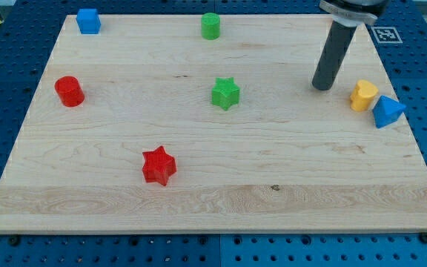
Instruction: Move blue triangle down and slightly left
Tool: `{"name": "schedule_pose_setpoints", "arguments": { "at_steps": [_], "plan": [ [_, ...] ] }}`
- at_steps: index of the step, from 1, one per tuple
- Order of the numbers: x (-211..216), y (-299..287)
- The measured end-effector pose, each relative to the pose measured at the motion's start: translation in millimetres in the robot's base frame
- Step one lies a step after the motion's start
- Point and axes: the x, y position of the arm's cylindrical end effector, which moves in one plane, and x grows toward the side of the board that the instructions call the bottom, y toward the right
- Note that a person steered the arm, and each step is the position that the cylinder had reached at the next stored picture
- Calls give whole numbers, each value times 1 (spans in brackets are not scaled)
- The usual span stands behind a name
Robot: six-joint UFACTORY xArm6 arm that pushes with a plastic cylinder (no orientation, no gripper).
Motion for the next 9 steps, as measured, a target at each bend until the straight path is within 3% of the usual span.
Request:
{"name": "schedule_pose_setpoints", "arguments": {
  "at_steps": [1,2,3,5,6,7,8,9],
  "plan": [
    [-30,49],
    [-32,128],
    [-13,164],
    [79,133],
    [104,107],
    [107,118],
    [106,163],
    [72,155]
  ]
}}
